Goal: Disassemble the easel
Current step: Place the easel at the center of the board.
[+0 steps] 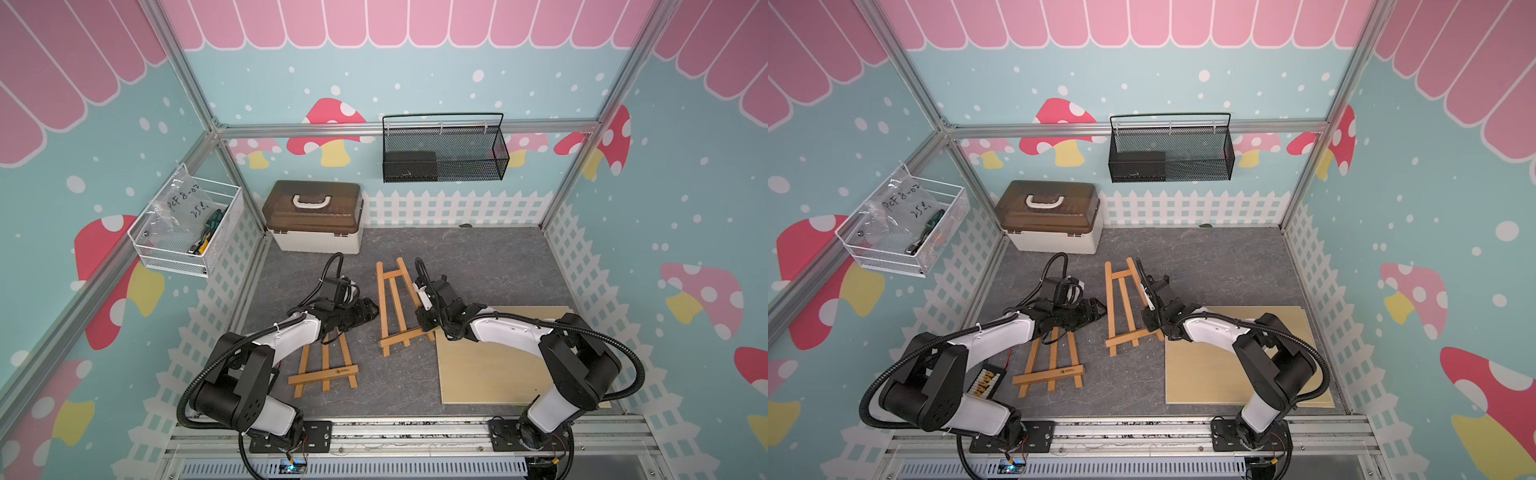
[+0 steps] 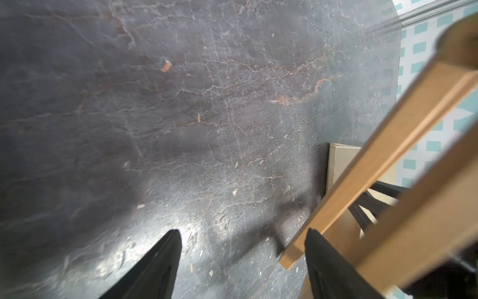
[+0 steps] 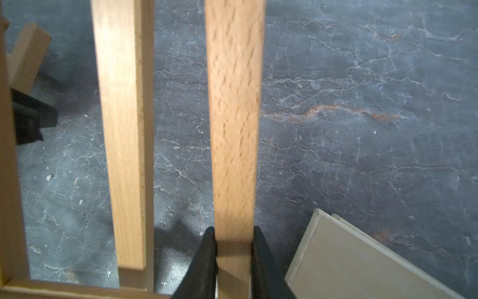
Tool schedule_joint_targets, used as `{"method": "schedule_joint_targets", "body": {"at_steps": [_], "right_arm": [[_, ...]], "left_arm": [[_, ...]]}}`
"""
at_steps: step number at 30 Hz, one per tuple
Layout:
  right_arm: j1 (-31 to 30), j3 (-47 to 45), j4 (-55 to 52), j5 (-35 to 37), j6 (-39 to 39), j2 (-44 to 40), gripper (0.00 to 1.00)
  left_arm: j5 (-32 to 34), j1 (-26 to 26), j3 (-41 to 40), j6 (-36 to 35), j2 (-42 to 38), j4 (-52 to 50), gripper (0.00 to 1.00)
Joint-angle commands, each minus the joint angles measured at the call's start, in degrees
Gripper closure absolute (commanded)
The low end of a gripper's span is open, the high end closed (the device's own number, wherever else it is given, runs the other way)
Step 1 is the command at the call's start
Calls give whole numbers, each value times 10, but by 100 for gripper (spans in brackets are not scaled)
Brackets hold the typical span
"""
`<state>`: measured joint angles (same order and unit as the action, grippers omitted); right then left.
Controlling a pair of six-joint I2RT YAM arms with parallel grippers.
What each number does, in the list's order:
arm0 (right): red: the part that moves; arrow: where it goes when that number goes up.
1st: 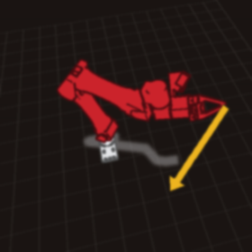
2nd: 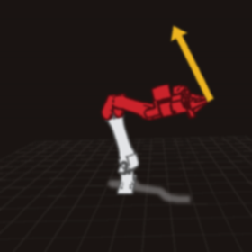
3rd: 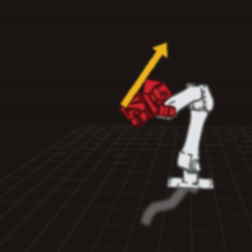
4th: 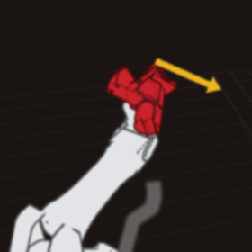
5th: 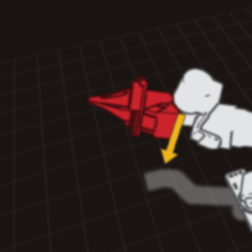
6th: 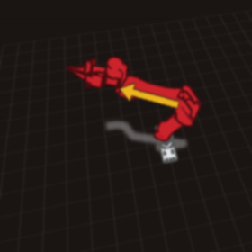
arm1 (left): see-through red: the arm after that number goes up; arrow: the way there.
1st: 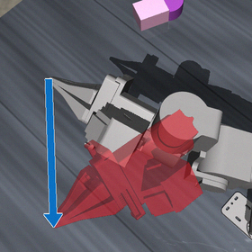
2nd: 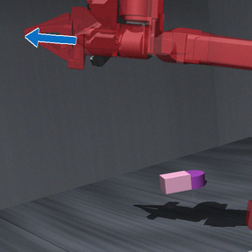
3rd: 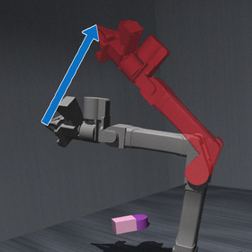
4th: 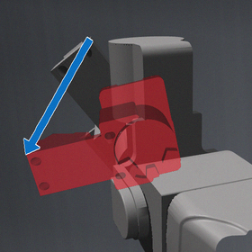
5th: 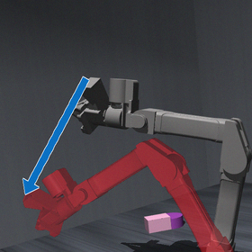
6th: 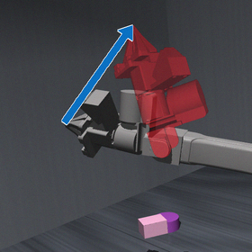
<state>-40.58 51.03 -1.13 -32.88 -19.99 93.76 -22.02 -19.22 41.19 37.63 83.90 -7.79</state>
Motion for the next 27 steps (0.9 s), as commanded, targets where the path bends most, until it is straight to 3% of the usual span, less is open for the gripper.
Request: {"method": "schedule_joint_targets", "body": {"at_steps": [1, 8, 20, 27], "right_arm": [[-11, 1, 2, 23, -15, 6, 90], [-38, 33, -69, 39, -61, 28, 90], [-80, 45, -98, 24, -116, 63, 89], [-79, 71, -120, 30, -113, 65, 79]], "left_arm": [[41, 5, 24, -24, -44, -45, 18], [75, 31, 57, -55, -105, -111, 7], [71, 49, 50, -66, -129, -129, 4], [77, 51, 50, -69, -142, -138, 2]]}}
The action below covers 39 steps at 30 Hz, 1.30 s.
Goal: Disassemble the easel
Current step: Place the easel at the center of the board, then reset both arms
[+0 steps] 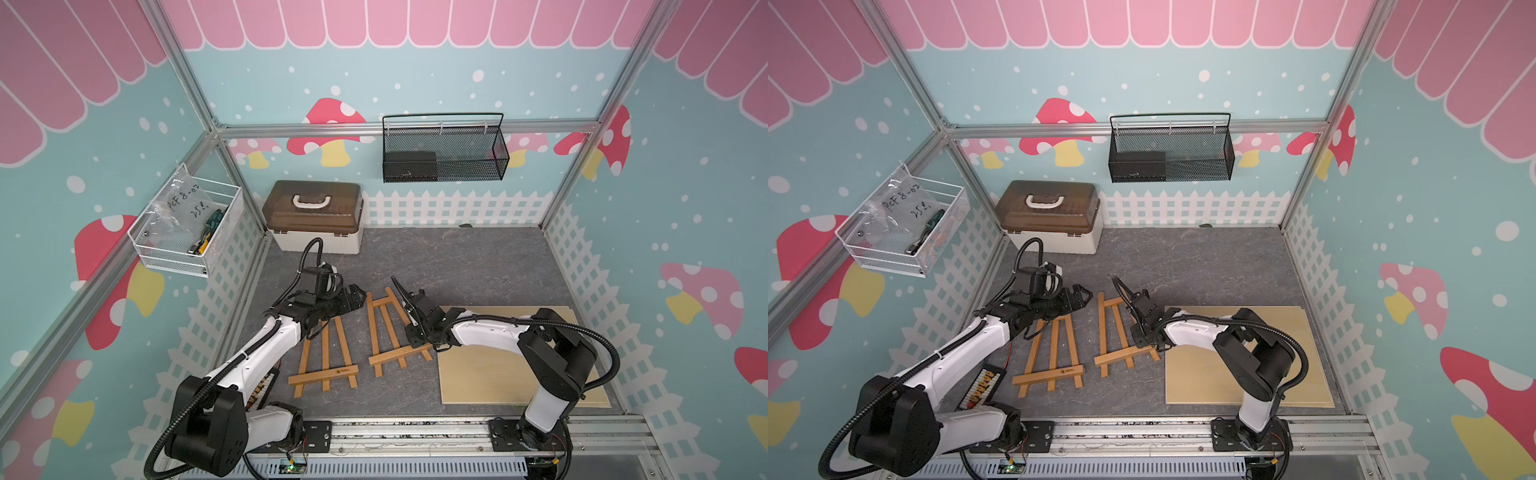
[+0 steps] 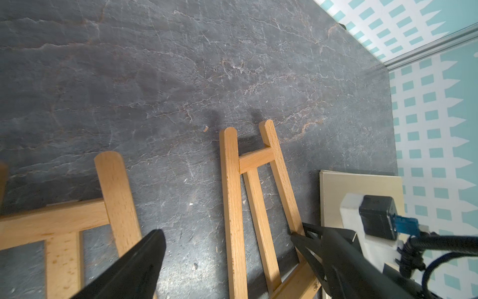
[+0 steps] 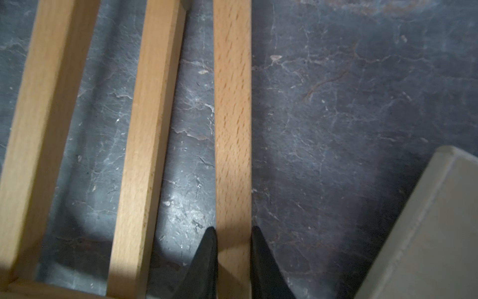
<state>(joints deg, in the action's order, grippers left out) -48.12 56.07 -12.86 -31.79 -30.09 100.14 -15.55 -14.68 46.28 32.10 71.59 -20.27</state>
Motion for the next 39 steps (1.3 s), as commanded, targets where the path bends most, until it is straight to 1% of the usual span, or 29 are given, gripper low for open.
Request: {"method": "schedule_joint_targets", "body": {"at_steps": [1, 9, 11, 15, 17, 19, 21, 25, 29, 33, 35, 39], "right_arm": [[-4, 26, -6, 20, -10, -2, 77], [11, 58, -28, 28, 12, -30, 62], [22, 58, -29, 32, 22, -44, 59], [52, 45, -20, 52, 60, -82, 50], [71, 35, -10, 60, 87, -105, 41], [97, 27, -6, 75, 121, -131, 27], [125, 16, 6, 81, 148, -156, 17], [192, -4, 26, 109, 209, -192, 1], [256, -35, 64, 147, 248, -217, 0], [327, -80, 130, 181, 263, -235, 0], [356, -103, 166, 201, 267, -238, 0], [410, -139, 239, 231, 270, -227, 1]], "left_arm": [[14, 6, 0, -15, -24, -17, 2], [29, 30, -13, -31, -73, -52, 1], [32, 42, -21, -38, -87, -62, 1], [47, 67, -40, -60, -120, -73, 1], [66, 76, -49, -76, -137, -76, 1], [90, 86, -59, -93, -154, -74, 1], [109, 97, -70, -109, -170, -62, 1], [126, 122, -94, -142, -193, -19, 1], [133, 151, -122, -162, -199, 33, 1], [148, 166, -130, -170, -174, 86, 1], [153, 169, -145, -178, -167, 135, 1], [171, 174, -193, -204, -156, 266, 1]]}}
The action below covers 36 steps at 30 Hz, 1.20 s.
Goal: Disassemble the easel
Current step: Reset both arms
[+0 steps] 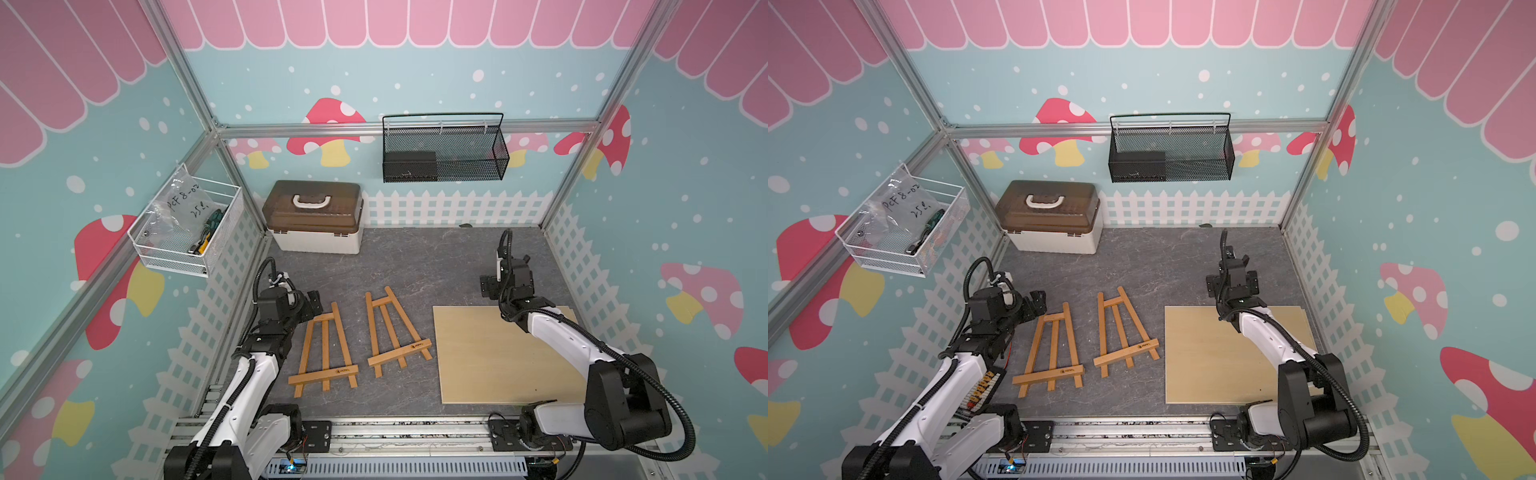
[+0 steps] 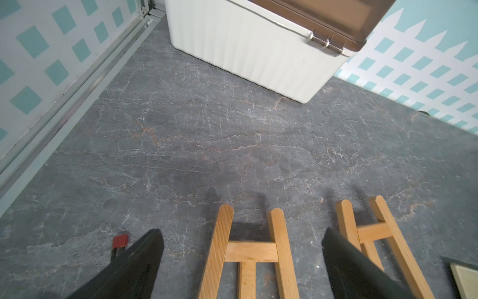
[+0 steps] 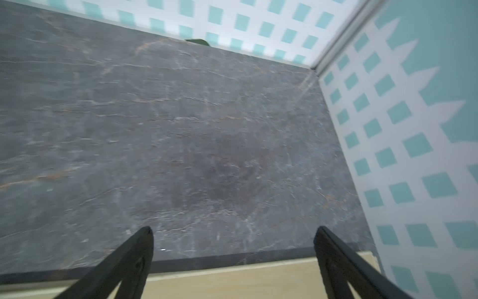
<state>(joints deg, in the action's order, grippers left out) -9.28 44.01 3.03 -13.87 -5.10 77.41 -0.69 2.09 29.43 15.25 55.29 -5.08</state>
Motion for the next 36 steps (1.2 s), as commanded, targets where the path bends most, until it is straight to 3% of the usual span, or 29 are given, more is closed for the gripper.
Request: {"method": "schedule_joint_targets", "body": {"at_steps": [1, 9, 18, 31, 36], "right_arm": [[37, -33, 106, 54, 19, 2, 0], [109, -153, 334, 78, 24, 10, 0], [118, -206, 456, 111, 38, 29, 1], [119, -276, 605, 131, 36, 66, 1], [119, -306, 667, 126, 40, 83, 1]], "left_arm": [[23, 5, -39, -47, 12, 151, 1], [25, 21, -74, -77, 85, 311, 1], [19, 21, -95, -72, 185, 460, 1], [21, 20, -107, -79, 279, 582, 1], [20, 19, -106, -82, 283, 582, 1]]}}
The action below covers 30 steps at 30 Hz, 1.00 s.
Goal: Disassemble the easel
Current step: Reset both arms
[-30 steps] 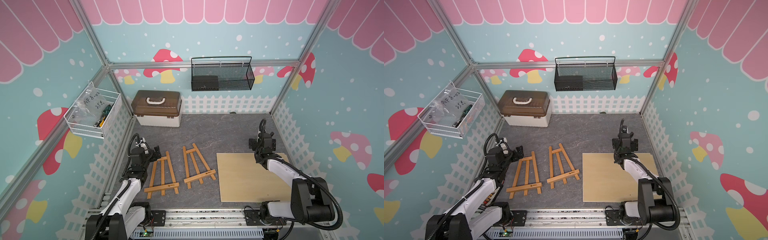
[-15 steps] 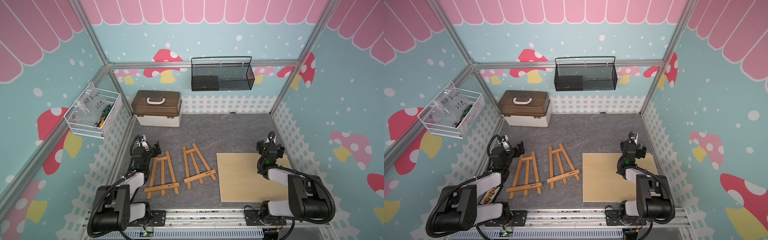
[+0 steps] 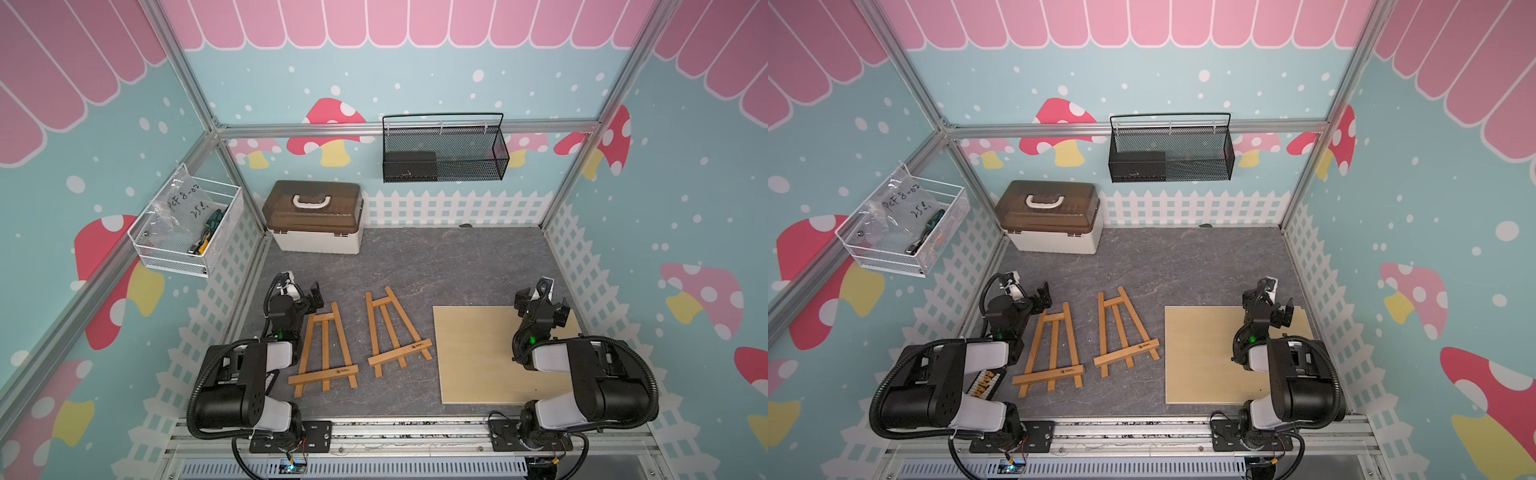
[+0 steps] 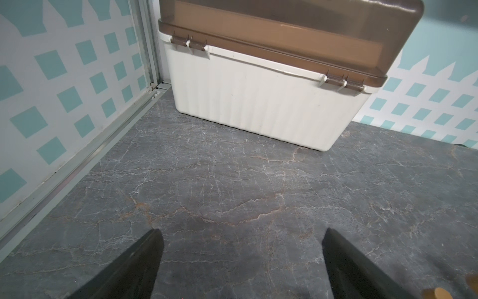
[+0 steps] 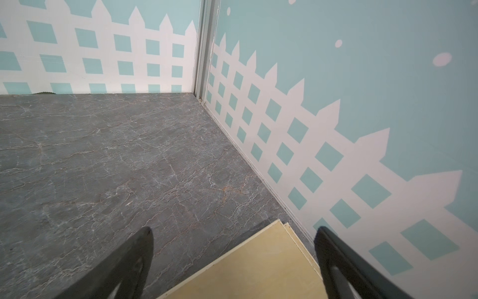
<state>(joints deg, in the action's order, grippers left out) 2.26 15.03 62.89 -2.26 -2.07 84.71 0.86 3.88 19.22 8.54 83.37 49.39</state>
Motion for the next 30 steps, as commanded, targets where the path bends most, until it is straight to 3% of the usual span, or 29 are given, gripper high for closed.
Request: {"method": "schedule_joint_targets", "body": {"at_steps": [1, 5, 30], "right_arm": [[4, -22, 83, 8, 12, 15, 0], [1, -32, 111, -19, 27, 24, 1], [0, -30, 110, 1, 19, 26, 0]], "left_arm": [[5, 0, -4, -15, 2, 39, 1], [7, -2, -2, -18, 8, 40, 1], [23, -11, -1, -19, 39, 63, 1]]}}
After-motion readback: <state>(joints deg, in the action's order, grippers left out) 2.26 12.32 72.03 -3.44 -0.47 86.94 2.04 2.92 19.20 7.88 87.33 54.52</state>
